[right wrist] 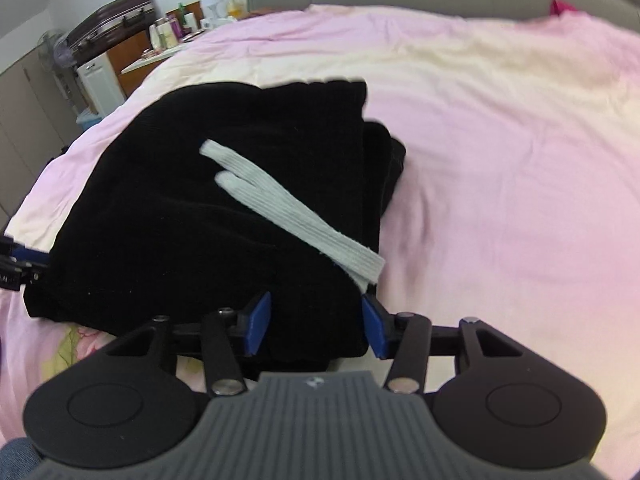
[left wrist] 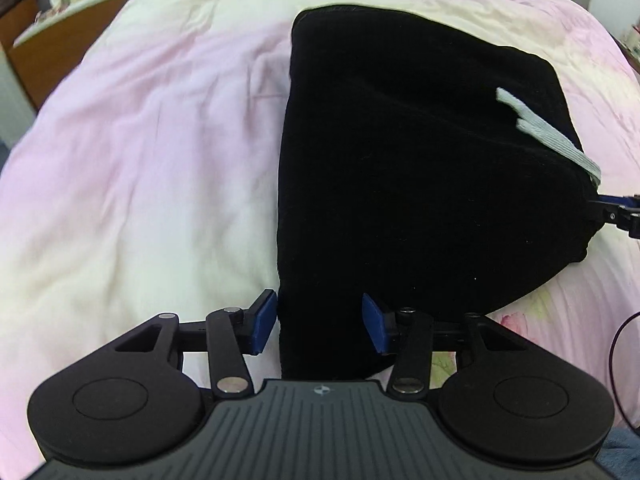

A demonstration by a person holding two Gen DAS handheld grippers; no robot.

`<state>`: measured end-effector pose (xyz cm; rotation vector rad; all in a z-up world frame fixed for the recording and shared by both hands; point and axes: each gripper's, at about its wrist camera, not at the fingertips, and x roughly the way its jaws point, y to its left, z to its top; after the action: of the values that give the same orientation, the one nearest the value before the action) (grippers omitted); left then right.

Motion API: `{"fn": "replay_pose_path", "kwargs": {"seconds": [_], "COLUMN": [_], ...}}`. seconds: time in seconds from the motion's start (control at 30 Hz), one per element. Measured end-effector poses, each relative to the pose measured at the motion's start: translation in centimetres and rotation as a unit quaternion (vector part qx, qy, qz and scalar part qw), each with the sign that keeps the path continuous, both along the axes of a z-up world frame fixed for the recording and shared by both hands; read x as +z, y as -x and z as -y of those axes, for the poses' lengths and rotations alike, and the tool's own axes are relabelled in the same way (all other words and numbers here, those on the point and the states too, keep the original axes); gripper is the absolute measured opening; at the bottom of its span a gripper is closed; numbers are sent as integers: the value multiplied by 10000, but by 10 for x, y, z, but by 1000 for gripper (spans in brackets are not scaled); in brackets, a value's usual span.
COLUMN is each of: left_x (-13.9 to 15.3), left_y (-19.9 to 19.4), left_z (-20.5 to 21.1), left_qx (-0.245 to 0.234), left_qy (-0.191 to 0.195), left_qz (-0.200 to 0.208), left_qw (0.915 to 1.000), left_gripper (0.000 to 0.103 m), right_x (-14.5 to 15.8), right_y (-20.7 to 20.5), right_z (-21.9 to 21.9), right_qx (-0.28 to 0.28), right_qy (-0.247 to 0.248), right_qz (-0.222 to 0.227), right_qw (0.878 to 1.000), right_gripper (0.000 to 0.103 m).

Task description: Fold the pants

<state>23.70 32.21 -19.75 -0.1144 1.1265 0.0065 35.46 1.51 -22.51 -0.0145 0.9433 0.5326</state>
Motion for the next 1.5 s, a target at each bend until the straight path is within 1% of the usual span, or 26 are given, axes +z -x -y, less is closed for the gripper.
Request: {"fn": "replay_pose_path", "kwargs": {"seconds": [0.03,0.1,0.17,0.23,0.33,0.37,0.43,0.5,0.53,0.6,0.63,0.7,0.73,0.77,0.8,0.9,0.97,1.03,1.07,1.13,1.17,1.23,1.37,1.5], "left_x": [1,9,26,46,89,107,141,172,189,219,234,257,265,271,274,277,279,277,276,270,266,256,233,208], "left_y": [-1,-2,1,9,28,35,53,70,78,95,106,127,137,147,154,174,191,207,212,223,226,229,230,226], "left_z": [0,3,8,13,23,28,39,52,60,73,80,95,102,111,119,141,157,174,182,195,200,209,221,226], "left_qx": [21,-44,-87,-107,-81,-73,-19,68,130,295,387,521,585,650,708,873,993,990,995,1014,1005,989,956,1011], "left_qy": [-8,-149,-365,-524,-703,-786,-963,-1168,-1261,-1365,-1378,-1361,-1368,-1368,-1341,-1174,-1327,-1533,-1599,-1666,-1684,-1648,-1454,-1297], "left_qz": [-56,-145,-78,163,728,988,1497,1980,2210,2594,2771,3106,3228,3335,3393,3566,3678,3846,3885,3887,3854,3711,3310,3037], "left_qw": [10000,9998,9993,9984,9948,9920,9840,9732,9670,9556,9501,9393,9347,9305,9284,9227,9150,9049,9020,9005,9017,9085,9274,9385], "left_gripper": [55,55,55,55,55,55,55,56,57,64,69,76,82,86,90,91,92,93,97,101,101,101,101,101], "right_x": [-1,2,11,24,54,65,96,126,141,170,183,208,219,229,237,254,259,259,258,253,250,242,225,210], "right_y": [0,0,1,3,15,20,35,50,57,72,81,102,114,128,142,185,215,241,253,277,286,301,316,315], "right_z": [2,2,-1,-1,6,9,15,23,27,38,44,55,61,67,72,85,94,102,106,113,116,121,128,128], "right_qx": [-50,-44,-42,-42,-87,-145,-338,-369,-351,-365,-420,-499,-524,-543,-568,-612,-676,-768,-813,-891,-919,-963,-1020,-1068], "right_qy": [-22,50,133,152,25,11,92,50,-45,-241,-330,-503,-589,-670,-721,-799,-794,-799,-802,-759,-722,-641,-640,-571], "right_qz": [-33,-55,-93,-60,212,340,750,1104,1193,1282,1332,1523,1650,1785,1893,2183,2383,2555,2637,2724,2747,2760,2684,2553], "right_qw": [10000,10000,9999,9999,9997,9993,9966,9932,9922,9908,9897,9858,9831,9801,9776,9707,9656,9604,9578,9551,9544,9542,9558,9592], "right_gripper": [47,47,48,49,61,69,81,82,82,85,89,90,92,98,98,98,98,98,98,98,98,98,98,98]}}
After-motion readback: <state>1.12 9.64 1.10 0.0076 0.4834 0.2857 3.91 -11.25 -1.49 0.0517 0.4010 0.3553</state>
